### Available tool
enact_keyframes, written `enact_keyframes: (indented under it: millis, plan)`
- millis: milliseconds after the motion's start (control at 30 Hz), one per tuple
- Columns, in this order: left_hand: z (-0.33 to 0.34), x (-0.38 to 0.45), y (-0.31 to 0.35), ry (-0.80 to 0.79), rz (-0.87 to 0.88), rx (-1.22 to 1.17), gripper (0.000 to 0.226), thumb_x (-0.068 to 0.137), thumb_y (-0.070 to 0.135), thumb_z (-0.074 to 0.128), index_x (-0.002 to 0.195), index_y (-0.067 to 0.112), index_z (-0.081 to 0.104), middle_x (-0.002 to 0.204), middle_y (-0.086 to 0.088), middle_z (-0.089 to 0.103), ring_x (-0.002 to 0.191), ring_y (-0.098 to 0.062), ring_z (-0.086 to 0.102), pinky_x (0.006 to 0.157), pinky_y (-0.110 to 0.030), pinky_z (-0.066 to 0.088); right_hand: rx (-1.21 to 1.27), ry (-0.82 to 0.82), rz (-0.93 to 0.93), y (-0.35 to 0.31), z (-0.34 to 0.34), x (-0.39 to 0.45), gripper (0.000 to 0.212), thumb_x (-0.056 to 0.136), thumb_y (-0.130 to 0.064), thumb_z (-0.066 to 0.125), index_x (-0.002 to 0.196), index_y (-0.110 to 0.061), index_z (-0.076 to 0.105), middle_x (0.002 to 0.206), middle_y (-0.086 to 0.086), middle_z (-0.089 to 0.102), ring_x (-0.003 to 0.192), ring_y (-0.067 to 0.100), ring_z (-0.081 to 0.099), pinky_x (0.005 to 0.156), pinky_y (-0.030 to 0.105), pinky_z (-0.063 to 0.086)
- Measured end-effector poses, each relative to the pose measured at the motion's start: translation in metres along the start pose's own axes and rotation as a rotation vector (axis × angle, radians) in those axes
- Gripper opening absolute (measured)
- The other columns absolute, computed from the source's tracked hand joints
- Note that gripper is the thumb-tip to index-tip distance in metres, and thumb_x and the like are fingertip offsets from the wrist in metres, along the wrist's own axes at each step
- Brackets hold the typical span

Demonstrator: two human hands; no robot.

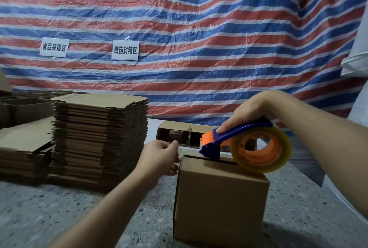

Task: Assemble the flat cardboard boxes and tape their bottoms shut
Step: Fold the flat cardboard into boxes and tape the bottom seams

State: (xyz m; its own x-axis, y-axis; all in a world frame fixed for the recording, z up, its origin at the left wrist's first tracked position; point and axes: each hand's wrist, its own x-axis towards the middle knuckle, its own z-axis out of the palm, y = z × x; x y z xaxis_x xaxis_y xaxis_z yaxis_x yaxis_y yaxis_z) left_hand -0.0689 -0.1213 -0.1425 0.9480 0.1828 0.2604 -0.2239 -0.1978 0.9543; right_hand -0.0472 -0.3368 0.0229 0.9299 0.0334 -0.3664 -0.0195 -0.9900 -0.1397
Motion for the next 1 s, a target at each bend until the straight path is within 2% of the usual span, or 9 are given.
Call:
enact_keyframes:
  millis: [167,300,367,533,733,800,900,1000]
  plan:
    - [0.003,0.000,-0.009,-0.016,-0.082,-0.128,0.038,0.100,0.027,0.054,0.072,0.004,0.064,0.065,-0.005,0.062,0.042,-0.009,0.055,0.047,-0.024,0.049,0.003,-0.011,-0.007,-0.003,0.000,0.002,0.080,0.055,-0.073,0.072,0.108,-0.014,0.069,0.084,0.004,0.077,0.069,0.014,0.074,0.057,0.024,0.057]
    - [0.005,0.000,-0.016,-0.032,-0.164,-0.254,0.035,0.100,0.023,0.055,0.072,0.004,0.060,0.062,-0.005,0.056,0.040,-0.009,0.050,0.045,-0.024,0.049,0.010,-0.002,0.008,-0.007,0.001,0.005,0.065,0.073,-0.069,0.072,0.107,-0.014,0.069,0.081,0.003,0.077,0.065,0.014,0.073,0.054,0.023,0.056]
    - [0.006,0.000,-0.018,-0.038,-0.184,-0.289,0.034,0.100,0.023,0.056,0.072,0.004,0.060,0.058,-0.003,0.054,0.040,-0.009,0.049,0.044,-0.024,0.048,0.009,0.004,0.011,-0.008,0.001,0.006,0.063,0.075,-0.068,0.071,0.107,-0.014,0.069,0.080,0.003,0.077,0.064,0.014,0.073,0.054,0.022,0.055]
    - [0.006,0.000,-0.022,-0.033,-0.189,-0.284,0.034,0.099,0.026,0.056,0.073,0.004,0.062,0.060,-0.005,0.056,0.046,-0.012,0.052,0.047,-0.024,0.050,0.015,-0.009,0.014,-0.008,0.001,0.007,0.068,0.070,-0.069,0.072,0.110,-0.014,0.069,0.083,0.003,0.078,0.066,0.014,0.074,0.054,0.023,0.055]
    - [0.006,-0.002,-0.020,-0.019,-0.198,-0.321,0.037,0.092,0.038,0.067,0.077,0.005,0.063,0.055,-0.001,0.057,0.040,-0.008,0.052,0.041,-0.020,0.044,-0.015,-0.008,0.003,-0.010,0.001,0.010,0.069,0.065,-0.070,0.073,0.108,-0.015,0.069,0.081,0.003,0.078,0.065,0.014,0.074,0.053,0.023,0.055]
    - [0.005,-0.003,-0.022,-0.022,-0.198,-0.317,0.034,0.092,0.034,0.067,0.082,0.002,0.065,0.057,-0.002,0.056,0.041,-0.008,0.052,0.041,-0.020,0.045,-0.022,-0.012,0.003,-0.012,0.001,0.010,0.072,0.061,-0.070,0.074,0.107,-0.015,0.069,0.080,0.003,0.078,0.064,0.014,0.074,0.053,0.023,0.055]
    - [0.006,-0.005,-0.028,-0.030,-0.195,-0.295,0.032,0.094,0.029,0.065,0.089,-0.002,0.069,0.061,-0.004,0.057,0.046,-0.011,0.052,0.044,-0.022,0.046,-0.013,-0.002,0.009,-0.012,0.002,0.011,0.067,0.068,-0.069,0.073,0.107,-0.014,0.070,0.080,0.003,0.078,0.064,0.013,0.073,0.052,0.023,0.055]
    - [0.012,-0.009,-0.035,-0.049,-0.187,-0.216,0.039,0.095,0.037,0.062,0.084,0.000,0.069,0.067,-0.007,0.054,0.051,-0.014,0.050,0.048,-0.024,0.043,-0.006,0.005,0.010,-0.011,0.002,0.012,0.063,0.074,-0.067,0.072,0.107,-0.015,0.070,0.081,0.003,0.077,0.064,0.013,0.073,0.053,0.023,0.055]
